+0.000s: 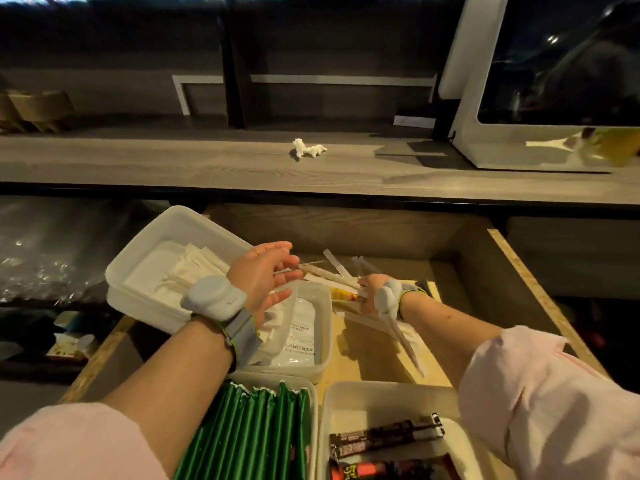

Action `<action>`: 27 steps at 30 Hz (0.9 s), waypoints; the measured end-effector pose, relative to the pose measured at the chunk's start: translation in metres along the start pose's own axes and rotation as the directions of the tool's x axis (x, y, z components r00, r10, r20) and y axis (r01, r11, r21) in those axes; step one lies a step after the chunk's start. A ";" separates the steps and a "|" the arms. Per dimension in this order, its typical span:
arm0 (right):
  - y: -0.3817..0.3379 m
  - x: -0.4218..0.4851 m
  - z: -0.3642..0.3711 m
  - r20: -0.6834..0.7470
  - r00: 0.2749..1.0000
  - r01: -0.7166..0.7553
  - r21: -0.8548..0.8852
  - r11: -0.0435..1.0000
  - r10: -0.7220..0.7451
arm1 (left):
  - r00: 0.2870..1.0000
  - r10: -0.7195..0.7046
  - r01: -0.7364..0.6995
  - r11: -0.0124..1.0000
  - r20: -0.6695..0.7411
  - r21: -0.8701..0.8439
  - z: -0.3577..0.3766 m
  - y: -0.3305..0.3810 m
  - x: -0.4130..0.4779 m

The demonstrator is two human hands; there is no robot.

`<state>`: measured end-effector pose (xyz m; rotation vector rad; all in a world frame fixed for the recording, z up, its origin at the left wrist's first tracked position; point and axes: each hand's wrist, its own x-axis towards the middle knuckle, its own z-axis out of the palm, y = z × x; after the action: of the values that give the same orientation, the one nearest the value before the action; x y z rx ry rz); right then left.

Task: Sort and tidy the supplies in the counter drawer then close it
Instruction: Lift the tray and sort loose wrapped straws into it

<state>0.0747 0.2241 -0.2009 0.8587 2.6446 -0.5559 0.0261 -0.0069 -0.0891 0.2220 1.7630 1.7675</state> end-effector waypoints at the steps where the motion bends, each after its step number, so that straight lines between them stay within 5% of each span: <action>1: 0.005 -0.005 0.001 -0.011 1.000 -0.019 0.031 0.999 0.020 | 1.000 0.003 -0.004 1.000 0.025 0.021 0.002 0.000 0.000; 7: 0.033 -0.048 -0.007 -0.028 0.996 -0.077 0.162 0.984 0.082 | 0.989 -0.027 0.000 0.984 0.148 0.179 0.012 -0.007 -0.013; 13: 0.042 -0.084 -0.015 -0.049 0.999 0.035 0.546 0.837 -0.010 | 0.972 -0.135 0.120 0.989 0.194 0.089 0.027 -0.023 -0.010; 22: 0.050 -0.089 -0.017 -0.036 0.999 -0.005 0.637 0.771 0.036 | 0.911 -0.318 0.288 0.946 0.263 0.148 0.090 -0.041 0.024; 27: 0.053 -0.086 -0.016 0.008 0.998 -0.049 0.637 0.770 0.057 | 0.940 -0.318 0.290 0.936 0.121 0.200 0.120 -0.051 0.055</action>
<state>0.1705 0.2281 -0.1671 1.1027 2.4292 -1.4928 0.0621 0.1190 -0.1426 0.1431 1.7404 1.3388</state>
